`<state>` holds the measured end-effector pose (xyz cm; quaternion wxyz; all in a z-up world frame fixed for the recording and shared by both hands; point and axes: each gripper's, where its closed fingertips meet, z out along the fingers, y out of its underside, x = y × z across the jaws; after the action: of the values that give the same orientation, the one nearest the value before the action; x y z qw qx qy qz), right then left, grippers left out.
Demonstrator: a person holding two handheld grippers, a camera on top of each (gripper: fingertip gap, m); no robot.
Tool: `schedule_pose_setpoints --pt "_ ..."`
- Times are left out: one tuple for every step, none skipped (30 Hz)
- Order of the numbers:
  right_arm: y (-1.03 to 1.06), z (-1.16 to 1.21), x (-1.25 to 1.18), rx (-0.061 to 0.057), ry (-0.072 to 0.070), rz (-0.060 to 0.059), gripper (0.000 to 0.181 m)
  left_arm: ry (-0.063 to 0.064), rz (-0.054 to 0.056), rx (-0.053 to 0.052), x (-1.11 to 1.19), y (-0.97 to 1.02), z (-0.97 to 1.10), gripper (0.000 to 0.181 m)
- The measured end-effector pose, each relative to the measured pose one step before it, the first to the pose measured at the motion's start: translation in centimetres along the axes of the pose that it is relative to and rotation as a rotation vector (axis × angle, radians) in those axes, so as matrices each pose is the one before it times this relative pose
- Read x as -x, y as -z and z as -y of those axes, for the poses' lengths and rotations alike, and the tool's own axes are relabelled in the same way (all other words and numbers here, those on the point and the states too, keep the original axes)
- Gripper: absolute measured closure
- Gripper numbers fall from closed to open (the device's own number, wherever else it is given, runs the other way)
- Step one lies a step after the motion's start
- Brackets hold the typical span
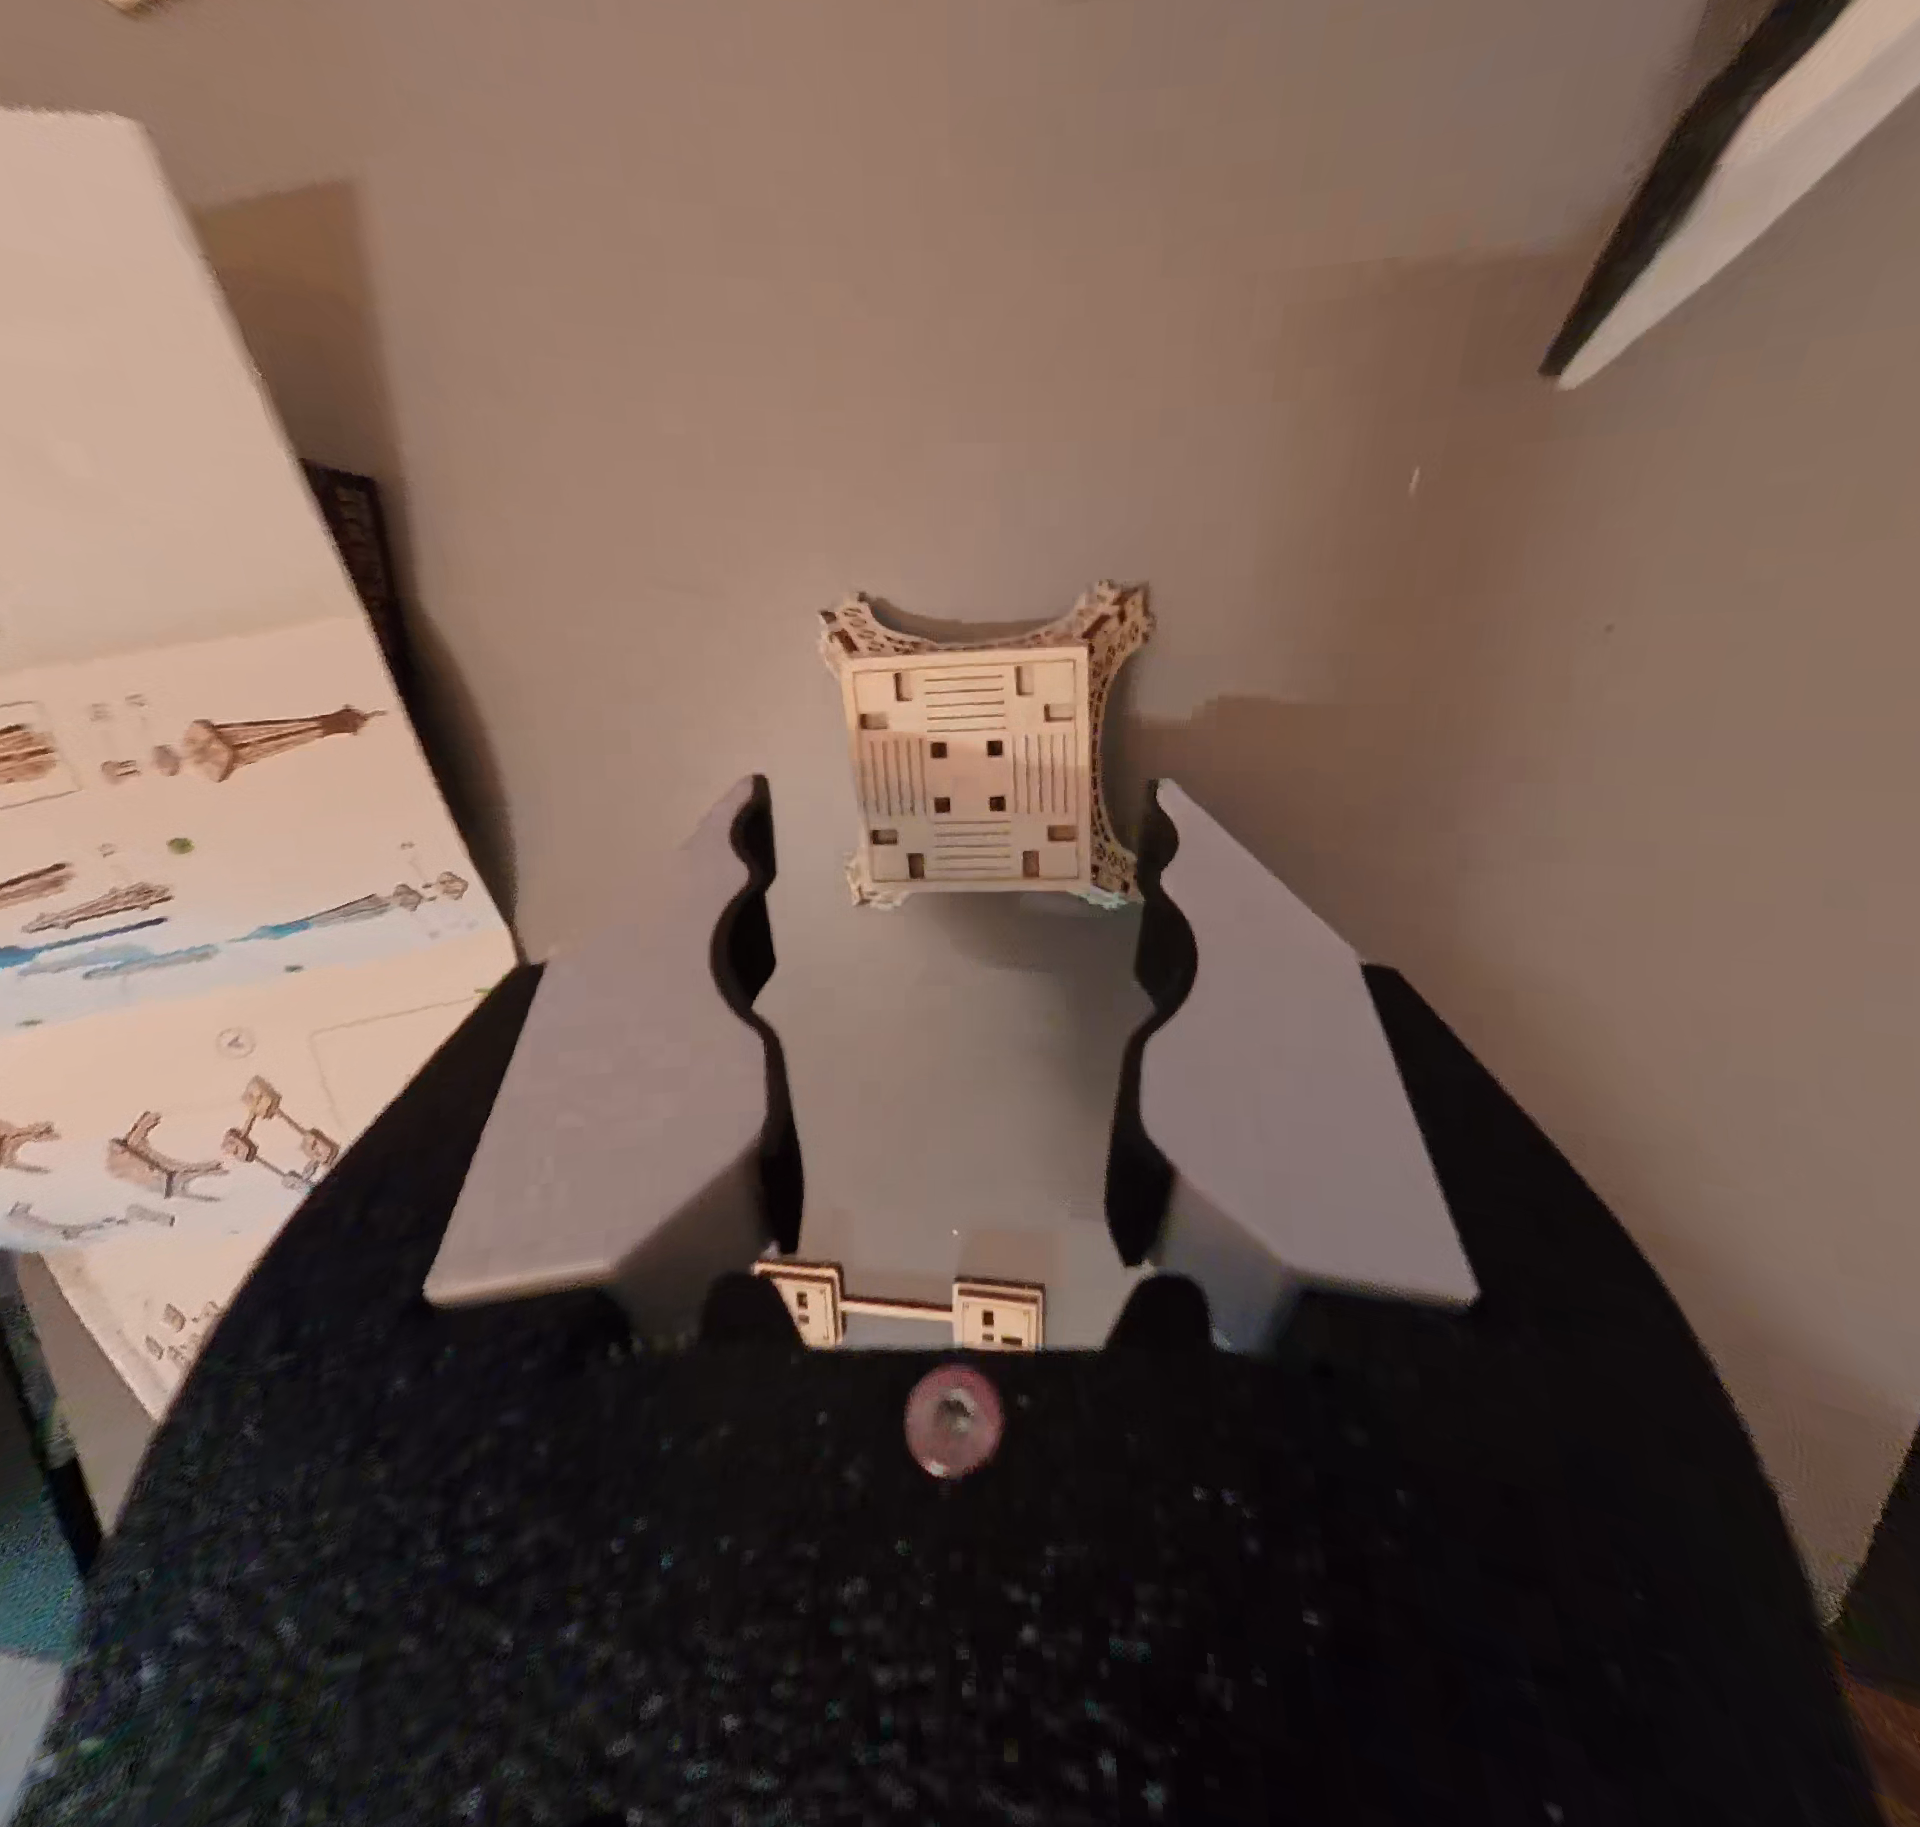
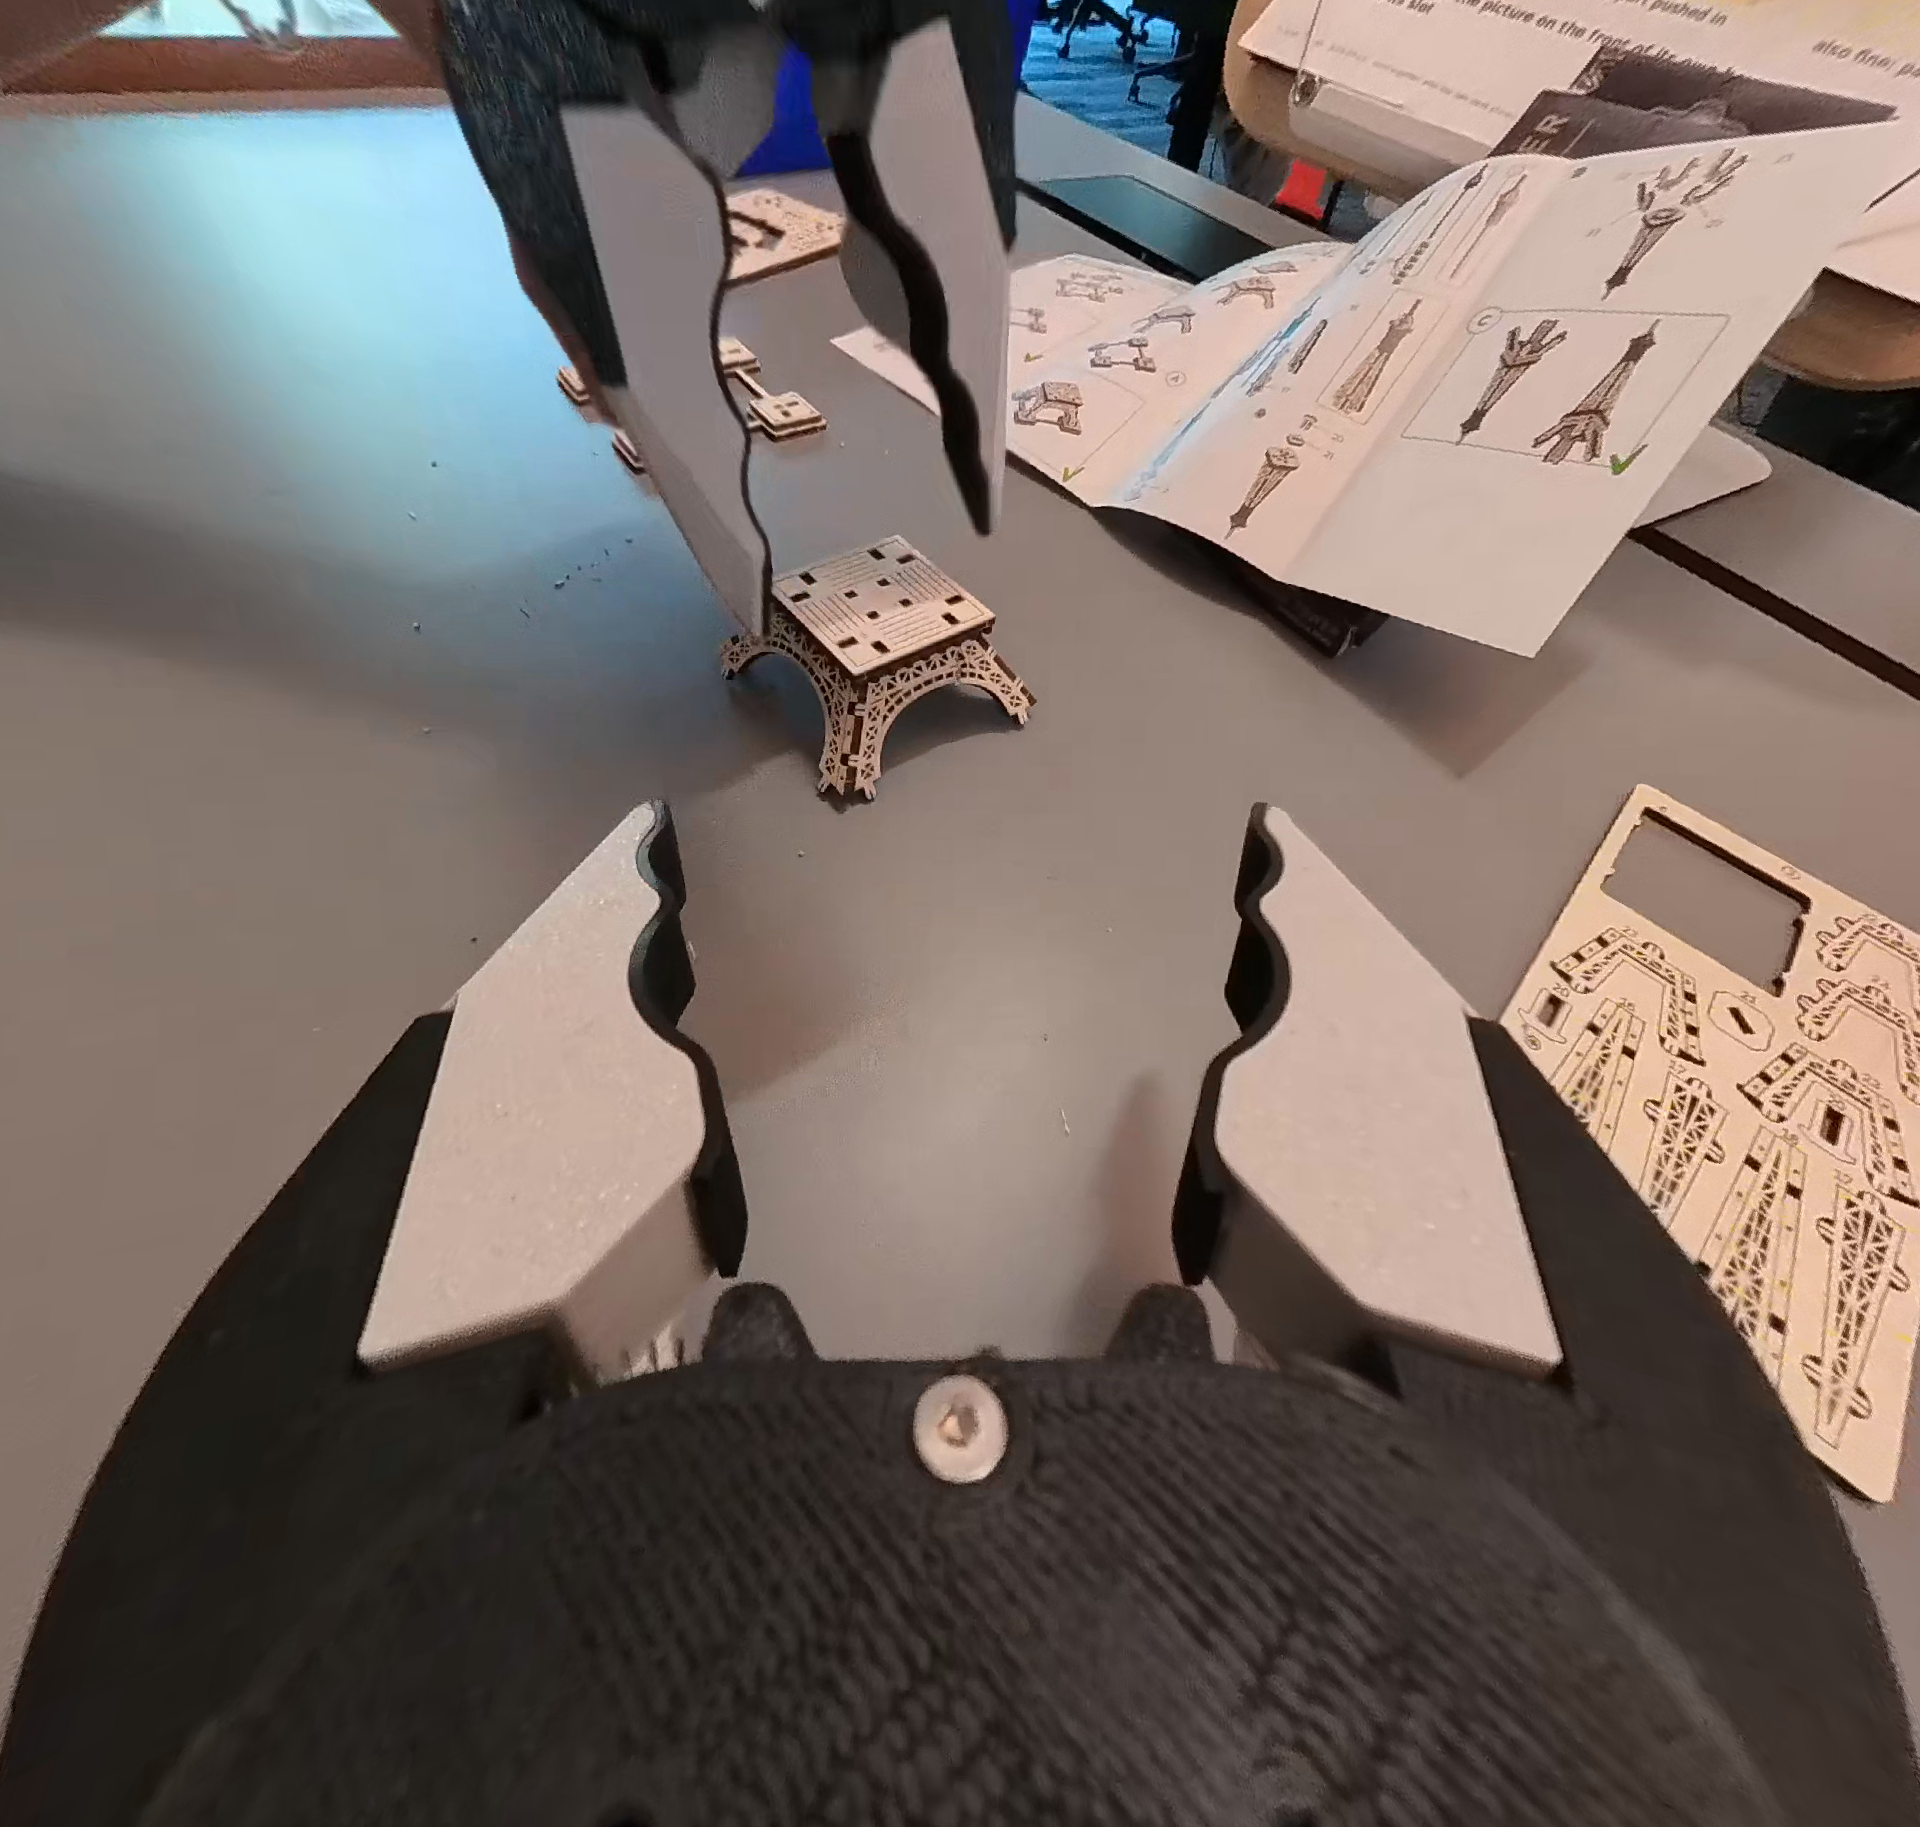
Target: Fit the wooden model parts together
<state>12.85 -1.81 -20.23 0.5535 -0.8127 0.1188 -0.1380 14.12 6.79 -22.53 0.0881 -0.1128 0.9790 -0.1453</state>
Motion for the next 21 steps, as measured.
schedule_pose_setpoints --pt "-0.023 0.031 -0.005 -0.0018 0.0015 -0.0014 0.076 0.0182 0.0164 -0.0654 0.252 0.823 0.441 0.112" --pt "-0.019 0.057 -0.045 -0.0029 -0.0022 -0.0012 0.077 0.0203 0.0209 -0.0753 0.385 0.946 0.452 0.112" --pt "-0.028 0.063 -0.054 -0.0034 -0.0029 0.0007 0.077 0.0311 0.0361 -0.0781 0.753 1.021 0.366 0.113" --pt "-0.039 0.071 -0.148 -0.004 -0.0011 -0.0038 0.078 0.0429 0.0519 -0.0773 1.147 1.045 0.229 0.114" --pt "-0.055 0.049 -0.32 -0.0018 0.0014 -0.0127 0.079 0.0439 0.0528 -0.0752 1.292 0.986 0.075 0.115" --pt "-0.072 0.082 -0.419 -0.0013 0.0053 -0.0178 0.078 0.0396 0.0612 -0.0744 1.531 0.928 -0.049 0.115" --pt "-0.092 0.148 -0.449 -0.0021 0.0087 -0.0165 0.078 0.0373 0.0775 -0.0743 1.812 0.915 -0.165 0.116" --pt "-0.135 0.209 -0.512 -0.0019 0.0118 -0.0178 0.078 0.0388 0.0868 -0.0687 1.978 0.872 -0.32 0.116" --pt "-0.183 0.209 -0.657 0.0016 0.015 -0.0235 0.077 0.0368 0.0918 -0.0619 2.051 0.858 -0.424 0.115" --pt "-0.273 0.203 -0.777 0.0059 0.0216 -0.0258 0.077 0.0258 0.0956 -0.0584 2.085 0.828 -0.468 0.113" --pt "-0.375 0.182 -0.975 0.0071 0.0254 -0.0317 0.077 0.0109 0.107 -0.0534 2.234 0.804 -0.527 0.113" --pt "-0.507 0.203 -1.251 0.0008 0.017 -0.0426 0.079 -0.0062 0.1094 -0.0488 2.221 0.758 -0.583 0.113" --pt "-0.619 0.263 -1.334 -0.0061 0.0041 -0.0438 0.08 -0.0199 0.0988 -0.0454 2.024 0.656 -0.595 0.113" --pt "-0.71 0.364 -1.195 -0.0152 -0.005 -0.0337 0.08 -0.0319 0.095 -0.0273 1.904 0.601 -0.755 0.113" --pt "-0.747 0.429 -1.087 -0.0234 -0.0076 -0.0292 0.08 -0.045 0.0857 -0.0038 1.678 0.512 -0.986 0.113" --pt "-0.764 0.409 -1.058 -0.0253 -0.0021 -0.0304 0.08 -0.0579 0.0655 0.0071 1.28 0.382 -1.062 0.113" --pt "-0.809 0.256 -0.914 -0.0193 0.0044 -0.0272 0.08 -0.0651 0.0516 0.0108 0.943 0.275 -1.032 0.112" --pt "-0.827 0.087 -0.704 -0.0081 0.0032 -0.019 0.079 -0.0638 0.0424 0.012 0.697 0.207 -0.913 0.112" --pt "-0.829 -0.028 -0.451 -0.0034 0.0046 -0.0102 0.079 -0.0536 0.0339 0.009 0.498 0.132 -0.727 0.112" --pt "-0.834 -0.171 -0.315 0.0012 0.0043 -0.0093 0.078 -0.0393 0.0313 0.0064 0.397 0.071 -0.569 0.113" --pt "-0.746 -0.246 -0.177 0.0029 0.0013 -0.0098 0.077 -0.0278 0.0305 0.0091 0.349 -0.021 -0.517 0.115"
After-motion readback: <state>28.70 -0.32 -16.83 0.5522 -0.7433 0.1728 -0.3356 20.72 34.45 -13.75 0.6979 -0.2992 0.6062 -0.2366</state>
